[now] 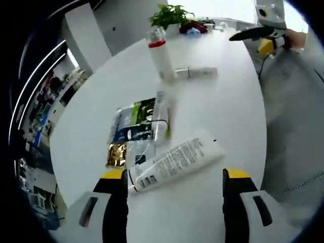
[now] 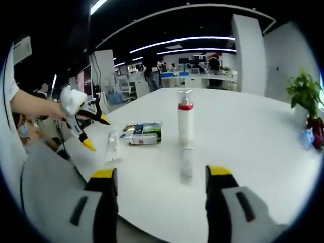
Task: Arrange the skincare products in the storage area until every visible bottle or jar stands upright without overlapping.
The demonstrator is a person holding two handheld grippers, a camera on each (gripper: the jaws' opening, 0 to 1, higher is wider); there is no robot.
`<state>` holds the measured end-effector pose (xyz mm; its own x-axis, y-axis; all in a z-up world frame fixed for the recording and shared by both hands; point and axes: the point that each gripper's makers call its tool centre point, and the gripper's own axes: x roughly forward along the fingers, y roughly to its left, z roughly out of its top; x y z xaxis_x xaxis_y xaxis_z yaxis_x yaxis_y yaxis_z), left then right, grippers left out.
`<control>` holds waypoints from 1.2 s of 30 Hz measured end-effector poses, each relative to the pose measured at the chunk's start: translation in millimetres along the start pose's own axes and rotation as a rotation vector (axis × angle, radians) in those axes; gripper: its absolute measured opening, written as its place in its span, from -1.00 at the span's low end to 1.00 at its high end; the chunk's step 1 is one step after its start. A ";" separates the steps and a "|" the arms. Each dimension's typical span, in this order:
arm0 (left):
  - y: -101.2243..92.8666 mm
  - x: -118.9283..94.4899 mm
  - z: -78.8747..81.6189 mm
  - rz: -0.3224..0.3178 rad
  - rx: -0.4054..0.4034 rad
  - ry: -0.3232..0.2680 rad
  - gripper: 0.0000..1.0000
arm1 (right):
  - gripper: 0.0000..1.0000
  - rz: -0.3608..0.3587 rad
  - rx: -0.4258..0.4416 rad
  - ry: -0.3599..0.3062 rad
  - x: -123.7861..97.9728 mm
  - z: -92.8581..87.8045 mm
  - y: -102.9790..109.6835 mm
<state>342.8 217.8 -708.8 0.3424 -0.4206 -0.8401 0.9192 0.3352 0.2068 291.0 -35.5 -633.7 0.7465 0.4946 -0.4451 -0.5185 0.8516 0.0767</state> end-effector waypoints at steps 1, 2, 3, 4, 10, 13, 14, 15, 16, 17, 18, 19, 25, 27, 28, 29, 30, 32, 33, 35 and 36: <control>-0.9 2.9 0.0 -0.012 0.020 0.008 0.46 | 0.41 -0.002 0.001 0.001 0.0 -0.2 -0.4; -2.4 5.7 0.5 -0.027 0.034 0.011 0.45 | 0.41 -0.004 0.002 0.002 0.1 -0.4 -0.8; -3.0 8.4 1.1 -0.037 0.050 0.014 0.42 | 0.40 -0.005 0.002 0.004 0.1 -0.7 -0.9; -4.5 12.1 0.8 -0.058 0.077 0.027 0.39 | 0.40 -0.005 0.002 0.006 0.2 -1.0 -0.9; -7.4 30.3 -7.5 -0.133 0.238 0.100 0.09 | 0.38 -0.010 0.000 0.018 0.8 -3.1 -1.5; -10.8 35.3 -4.3 -0.171 0.278 0.106 -0.02 | 0.37 -0.014 -0.002 0.022 0.9 -3.8 -2.3; -11.0 36.6 -2.9 -0.180 0.298 0.105 -0.05 | 0.37 -0.016 -0.001 0.023 1.0 -3.9 -2.6; -11.1 38.1 -4.3 -0.196 0.339 0.120 -0.06 | 0.37 -0.018 -0.001 0.024 0.9 -3.9 -3.1; -10.8 38.6 -5.8 -0.203 0.368 0.136 -0.08 | 0.37 -0.020 -0.001 0.024 0.9 -3.9 -3.5; -10.5 39.9 -7.0 -0.211 0.394 0.147 -0.11 | 0.37 -0.021 0.000 0.025 1.0 -4.2 -4.0; -10.2 40.5 -6.2 -0.214 0.420 0.153 -0.13 | 0.36 -0.023 0.000 0.026 1.0 -4.3 -4.3; -10.6 42.4 -7.2 -0.227 0.452 0.164 -0.14 | 0.36 -0.025 0.000 0.026 0.9 -4.4 -4.6; -14.5 44.5 -4.9 -0.305 0.476 0.176 -0.23 | 0.34 -0.032 -0.003 0.030 1.0 -5.0 -6.0; -13.8 45.5 -4.4 -0.323 0.456 0.177 -0.27 | 0.34 -0.034 -0.003 0.029 0.9 -5.0 -6.2; -13.0 46.4 -3.9 -0.327 0.443 0.174 -0.28 | 0.34 -0.034 -0.004 0.029 0.8 -4.9 -6.4; -12.6 47.7 -2.6 -0.331 0.404 0.165 -0.29 | 0.33 -0.036 -0.004 0.028 0.7 -4.8 -6.6; -12.5 48.3 -1.5 -0.332 0.375 0.157 -0.30 | 0.33 -0.037 -0.004 0.027 0.6 -4.7 -6.8; -12.8 49.4 0.5 -0.345 0.315 0.135 -0.30 | 0.33 -0.039 -0.004 0.027 0.4 -4.6 -7.0; -13.2 50.5 1.5 -0.350 0.278 0.120 -0.31 | 0.32 -0.039 -0.005 0.027 0.5 -4.5 -7.2; -14.1 50.9 4.0 -0.350 0.227 0.100 -0.31 | 0.32 -0.039 -0.006 0.026 0.6 -4.5 -7.1; -13.6 51.8 4.0 -0.349 0.206 0.090 -0.32 | 0.32 -0.038 -0.007 0.027 0.7 -4.6 -6.8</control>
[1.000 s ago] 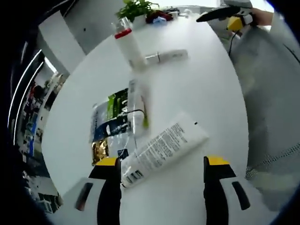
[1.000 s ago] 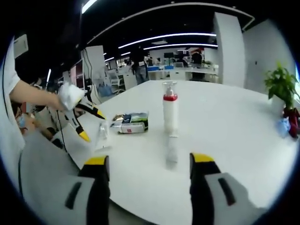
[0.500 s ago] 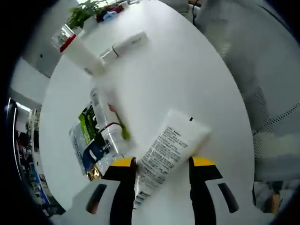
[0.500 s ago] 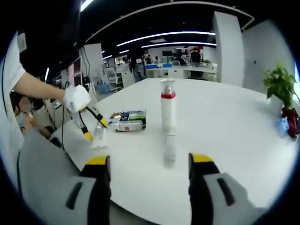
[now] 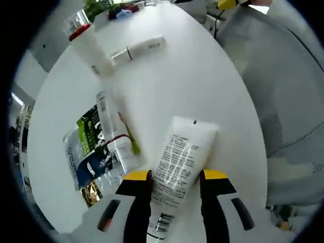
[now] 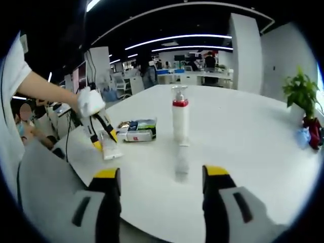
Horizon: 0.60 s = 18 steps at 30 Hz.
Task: Arrange the skincare products in the storage area until every visible bottle or jar stands upright without overlapping.
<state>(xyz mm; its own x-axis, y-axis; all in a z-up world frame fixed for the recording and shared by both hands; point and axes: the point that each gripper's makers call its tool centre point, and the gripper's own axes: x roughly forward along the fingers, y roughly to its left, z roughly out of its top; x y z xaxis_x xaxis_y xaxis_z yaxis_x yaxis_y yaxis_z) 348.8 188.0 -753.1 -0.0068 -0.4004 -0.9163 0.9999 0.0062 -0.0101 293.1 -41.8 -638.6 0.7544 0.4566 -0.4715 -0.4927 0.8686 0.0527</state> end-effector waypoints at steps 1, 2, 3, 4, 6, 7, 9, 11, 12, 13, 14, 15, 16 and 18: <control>1.5 -0.4 0.2 0.004 -0.006 -0.011 -0.32 | 0.31 0.001 -0.001 0.000 0.1 0.0 0.2; -0.2 -1.6 0.9 0.011 -0.013 -0.011 -0.33 | 0.31 0.001 -0.002 0.000 0.2 0.0 0.4; -1.1 -1.3 1.3 0.023 -0.011 -0.017 -0.33 | 0.30 0.002 -0.003 0.000 0.1 0.0 0.6; -2.5 -1.9 2.6 0.032 -0.008 -0.021 -0.34 | 0.30 0.002 -0.004 0.000 0.1 0.0 0.6; -3.6 -3.4 4.9 0.048 -0.014 -0.023 -0.36 | 0.30 0.002 -0.004 0.002 0.2 -0.3 0.8; -4.0 -3.9 5.6 0.060 -0.007 -0.023 -0.37 | 0.29 0.003 -0.004 0.002 0.4 -0.3 0.8; -2.1 -5.1 4.9 0.080 -0.007 -0.019 -0.38 | 0.29 0.004 -0.003 0.001 0.4 -0.2 1.1; 0.5 -7.3 3.4 0.090 -0.019 -0.026 -0.39 | 0.28 0.006 -0.003 0.001 0.5 0.0 1.4; 0.4 -9.0 3.5 0.094 -0.028 -0.033 -0.39 | 0.28 0.007 -0.003 0.002 0.6 -0.1 1.6; 0.1 -10.6 3.8 0.098 -0.035 -0.039 -0.39 | 0.28 0.009 -0.003 0.002 0.7 -0.3 2.0; -0.5 -14.5 4.5 0.107 -0.052 -0.051 -0.39 | 0.27 0.010 -0.004 0.003 0.8 -0.3 2.2; -0.5 -16.0 5.1 0.112 -0.061 -0.058 -0.39 | 0.27 0.011 -0.004 0.003 0.9 -0.3 2.4; -1.0 -20.3 6.8 0.125 -0.082 -0.080 -0.39 | 0.27 0.012 -0.005 0.003 0.9 -0.3 2.6; -3.9 -27.2 9.4 0.134 -0.124 -0.122 -0.39 | 0.27 0.015 -0.005 0.003 1.1 -0.2 3.4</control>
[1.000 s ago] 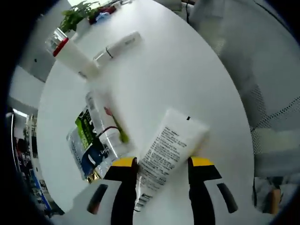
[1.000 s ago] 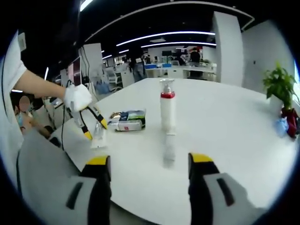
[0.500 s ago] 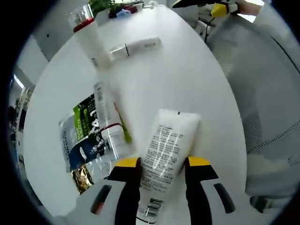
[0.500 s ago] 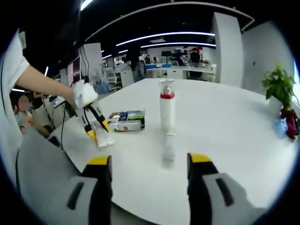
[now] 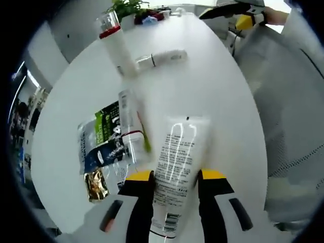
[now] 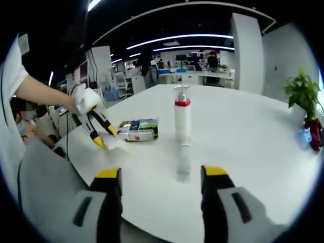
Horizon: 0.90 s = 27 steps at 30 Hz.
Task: Arrange the skincare products in the storage area until every visible bottle or jar stands upright without overlapping.
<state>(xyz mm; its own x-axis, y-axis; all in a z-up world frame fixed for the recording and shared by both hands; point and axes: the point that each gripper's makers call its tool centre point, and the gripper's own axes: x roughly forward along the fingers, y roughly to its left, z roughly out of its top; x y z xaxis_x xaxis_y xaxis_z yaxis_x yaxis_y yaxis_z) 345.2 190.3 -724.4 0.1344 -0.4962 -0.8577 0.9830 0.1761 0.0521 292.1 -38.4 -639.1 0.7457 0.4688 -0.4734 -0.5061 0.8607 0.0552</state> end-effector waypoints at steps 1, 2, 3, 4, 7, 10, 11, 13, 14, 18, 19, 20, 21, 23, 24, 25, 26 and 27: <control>-0.7 -2.6 1.1 0.006 -0.019 -0.015 -0.39 | 0.27 0.002 0.000 0.001 0.1 -0.1 0.4; -0.8 -6.3 2.2 0.015 -0.048 -0.039 -0.39 | 0.27 0.006 -0.001 0.001 0.3 -0.2 1.2; -1.3 -8.6 3.2 0.021 -0.066 -0.054 -0.39 | 0.27 0.008 -0.003 0.002 0.4 -0.3 1.9; -0.6 -10.8 3.5 0.029 -0.088 -0.071 -0.39 | 0.26 0.013 -0.006 0.003 0.8 -0.5 2.9; -1.5 -19.5 7.9 0.056 -0.167 -0.139 -0.39 | 0.26 0.023 -0.013 0.008 1.7 -1.0 5.2; -2.6 -26.3 11.5 0.077 -0.227 -0.192 -0.40 | 0.26 0.031 -0.017 0.008 1.7 -0.8 6.9; -3.0 -28.7 12.7 0.086 -0.248 -0.212 -0.40 | 0.26 0.034 -0.017 0.007 1.6 -0.7 7.5; -3.2 -31.6 13.6 0.099 -0.272 -0.233 -0.40 | 0.27 0.035 -0.020 0.008 1.7 -0.9 7.5; -3.6 -33.5 13.9 0.105 -0.285 -0.245 -0.39 | 0.27 0.035 -0.021 0.010 1.8 -1.1 7.6; -3.3 -39.4 13.4 0.120 -0.334 -0.276 -0.39 | 0.26 0.053 -0.031 0.011 2.4 -0.9 11.5; -3.0 -41.5 13.5 0.125 -0.345 -0.285 -0.39 | 0.26 0.058 -0.033 0.011 2.5 -1.2 12.5; -1.9 -45.1 14.4 0.139 -0.359 -0.300 -0.39 | 0.26 0.061 -0.035 0.011 2.6 -1.0 13.0; -1.1 -47.5 15.1 0.150 -0.364 -0.309 -0.39 | 0.26 0.061 -0.037 0.010 2.5 -0.8 13.3; -1.1 -54.3 17.7 0.162 -0.378 -0.334 -0.40 | 0.26 0.068 -0.037 0.007 2.5 -0.3 14.6; -1.4 -56.7 18.8 0.164 -0.384 -0.343 -0.40 | 0.26 0.070 -0.038 0.006 2.5 -0.3 15.0; -1.6 -59.9 20.2 0.170 -0.393 -0.356 -0.40 | 0.26 0.072 -0.039 0.006 2.6 -0.4 15.3; -1.5 -61.6 21.1 0.173 -0.399 -0.364 -0.40 | 0.26 0.075 -0.043 0.006 2.6 -0.4 16.0; -1.7 -64.5 23.0 0.176 -0.411 -0.379 -0.40 | 0.26 0.077 -0.045 0.005 2.6 -0.3 16.5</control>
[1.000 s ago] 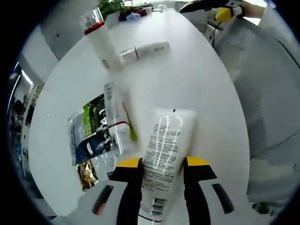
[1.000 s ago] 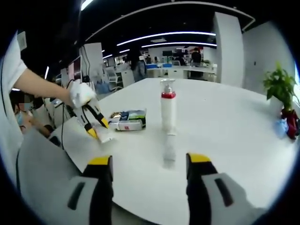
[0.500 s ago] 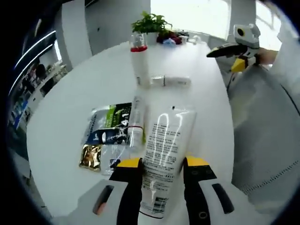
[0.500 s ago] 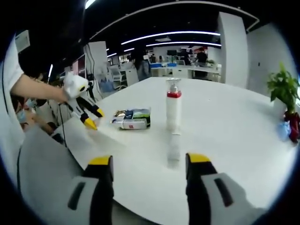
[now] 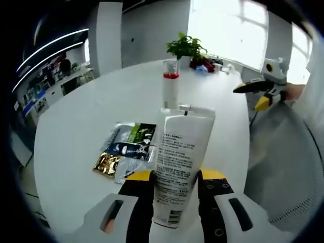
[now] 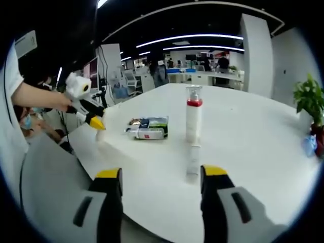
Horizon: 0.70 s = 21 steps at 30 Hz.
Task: Arrange the skincare products in the storage area until every visible bottle or jar stands upright without overlapping.
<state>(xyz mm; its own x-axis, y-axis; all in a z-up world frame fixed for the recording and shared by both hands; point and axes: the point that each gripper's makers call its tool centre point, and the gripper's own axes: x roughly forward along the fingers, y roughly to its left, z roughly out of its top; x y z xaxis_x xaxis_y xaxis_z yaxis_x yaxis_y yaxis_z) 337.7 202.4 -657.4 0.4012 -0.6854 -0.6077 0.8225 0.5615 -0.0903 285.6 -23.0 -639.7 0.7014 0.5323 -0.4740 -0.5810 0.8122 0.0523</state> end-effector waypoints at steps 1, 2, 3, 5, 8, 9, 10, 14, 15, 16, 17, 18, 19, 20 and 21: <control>-0.3 -1.1 2.0 0.002 -0.012 -0.011 -0.40 | 0.26 0.003 -0.004 0.000 0.1 0.1 0.7; -1.2 -2.6 6.9 0.006 -0.034 -0.035 -0.40 | 0.25 0.005 -0.006 0.000 0.1 0.0 1.2; -2.3 -3.5 10.3 0.003 -0.045 -0.053 -0.41 | 0.25 0.007 -0.009 0.000 0.1 0.0 1.9; -5.1 -5.1 18.1 0.000 -0.075 -0.091 -0.41 | 0.25 0.010 -0.012 -0.002 0.0 0.3 2.8; -11.1 -5.4 27.9 -0.007 -0.102 -0.135 -0.41 | 0.25 0.016 -0.018 -0.004 -0.1 0.6 4.3; -11.9 -5.3 28.8 -0.009 -0.103 -0.139 -0.41 | 0.25 0.017 -0.019 -0.004 -0.2 0.6 4.6; -15.0 -4.5 31.5 -0.014 -0.106 -0.146 -0.41 | 0.25 0.018 -0.021 -0.004 -0.3 0.7 4.9; -26.0 -1.9 39.2 -0.028 -0.091 -0.157 -0.41 | 0.26 0.028 -0.026 -0.010 -0.4 1.9 6.9; -29.8 -2.0 44.9 -0.034 -0.099 -0.176 -0.41 | 0.26 0.035 -0.028 -0.013 -0.4 2.5 8.2; -32.7 -2.2 50.9 -0.041 -0.111 -0.199 -0.41 | 0.27 0.042 -0.030 -0.016 -0.5 3.1 9.6; -37.3 -3.3 60.3 -0.050 -0.127 -0.235 -0.41 | 0.28 0.062 -0.030 -0.019 -0.8 4.1 13.1; -40.5 -3.9 66.4 -0.053 -0.128 -0.253 -0.41 | 0.29 0.077 -0.028 -0.023 -1.1 4.9 15.8; -44.6 -5.0 70.9 -0.057 -0.123 -0.262 -0.41 | 0.30 0.104 -0.019 -0.032 -2.1 7.2 20.3; -51.4 -5.9 79.1 -0.067 -0.113 -0.277 -0.41 | 0.30 0.124 -0.007 -0.040 -3.1 9.4 23.8; -56.0 -6.5 84.4 -0.074 -0.105 -0.287 -0.41 | 0.30 0.143 0.011 -0.053 -4.6 12.4 26.3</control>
<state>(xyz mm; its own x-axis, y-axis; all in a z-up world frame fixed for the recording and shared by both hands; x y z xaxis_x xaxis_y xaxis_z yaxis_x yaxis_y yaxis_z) 323.0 136.3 -581.8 0.4516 -0.8208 -0.3498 0.8136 0.5397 -0.2161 272.2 -1.1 -625.2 0.6330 0.6542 -0.4139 -0.6719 0.7298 0.1260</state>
